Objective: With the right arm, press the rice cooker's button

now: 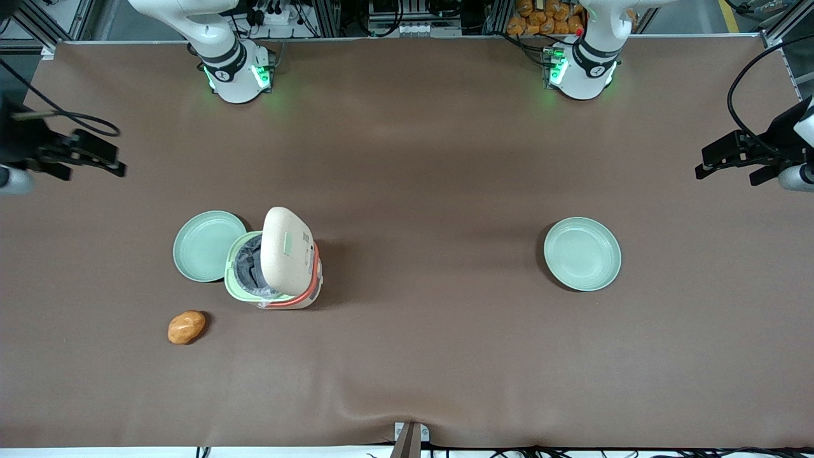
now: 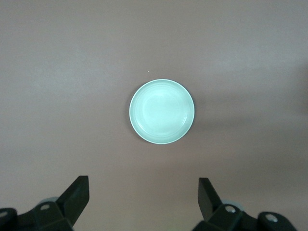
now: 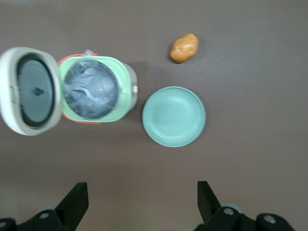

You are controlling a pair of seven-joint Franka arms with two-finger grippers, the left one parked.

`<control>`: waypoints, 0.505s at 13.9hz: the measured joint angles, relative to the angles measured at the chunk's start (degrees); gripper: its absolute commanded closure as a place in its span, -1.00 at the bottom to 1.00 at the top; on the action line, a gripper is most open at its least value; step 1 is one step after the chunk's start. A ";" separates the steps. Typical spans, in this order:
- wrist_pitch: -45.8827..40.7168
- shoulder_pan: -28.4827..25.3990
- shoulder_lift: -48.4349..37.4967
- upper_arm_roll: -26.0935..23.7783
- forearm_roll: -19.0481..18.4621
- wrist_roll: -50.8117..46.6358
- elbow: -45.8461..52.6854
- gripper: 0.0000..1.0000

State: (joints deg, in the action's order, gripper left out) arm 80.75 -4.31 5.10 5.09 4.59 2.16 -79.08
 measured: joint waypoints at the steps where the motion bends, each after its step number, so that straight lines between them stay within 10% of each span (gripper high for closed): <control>1: -0.44 0.18 -0.11 1.08 -1.16 1.61 0.00 -1.00; 7: -3.67 0.04 -0.11 1.41 -4.05 2.75 0.03 -1.00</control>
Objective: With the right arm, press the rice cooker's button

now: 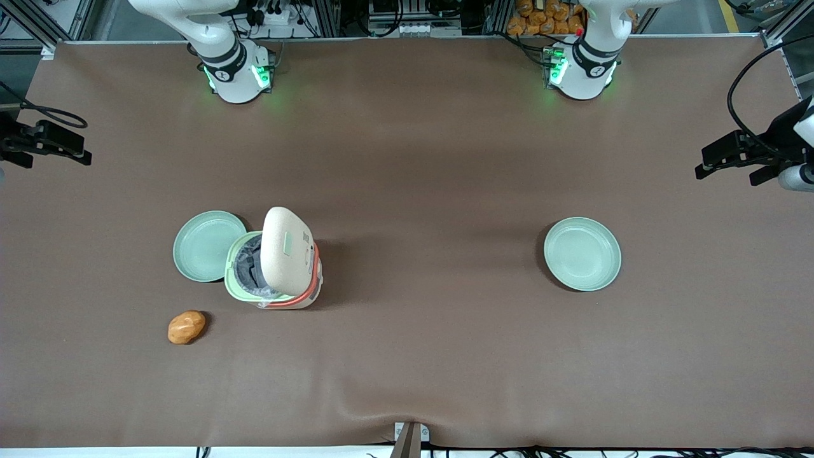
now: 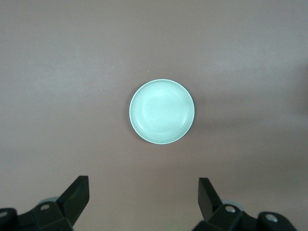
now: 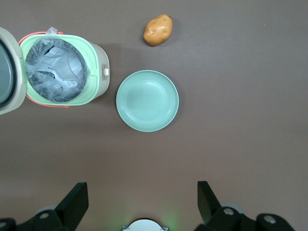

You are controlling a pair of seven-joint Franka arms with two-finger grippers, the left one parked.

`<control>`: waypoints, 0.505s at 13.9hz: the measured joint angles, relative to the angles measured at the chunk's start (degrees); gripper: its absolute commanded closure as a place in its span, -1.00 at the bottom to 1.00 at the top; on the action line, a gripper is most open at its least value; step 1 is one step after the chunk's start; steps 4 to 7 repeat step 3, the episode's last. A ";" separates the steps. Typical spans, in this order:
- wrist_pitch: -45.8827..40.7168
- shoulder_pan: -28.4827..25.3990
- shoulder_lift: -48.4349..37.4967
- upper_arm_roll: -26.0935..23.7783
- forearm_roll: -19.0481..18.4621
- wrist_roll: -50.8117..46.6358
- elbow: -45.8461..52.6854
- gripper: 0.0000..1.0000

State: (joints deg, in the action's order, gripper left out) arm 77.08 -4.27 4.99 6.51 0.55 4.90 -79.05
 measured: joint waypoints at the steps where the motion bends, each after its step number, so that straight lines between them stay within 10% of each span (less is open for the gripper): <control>1: -0.05 -0.03 0.00 -0.16 0.00 0.00 0.01 -1.00; 7: -0.08 -0.05 0.00 -0.32 0.00 0.00 0.03 -1.00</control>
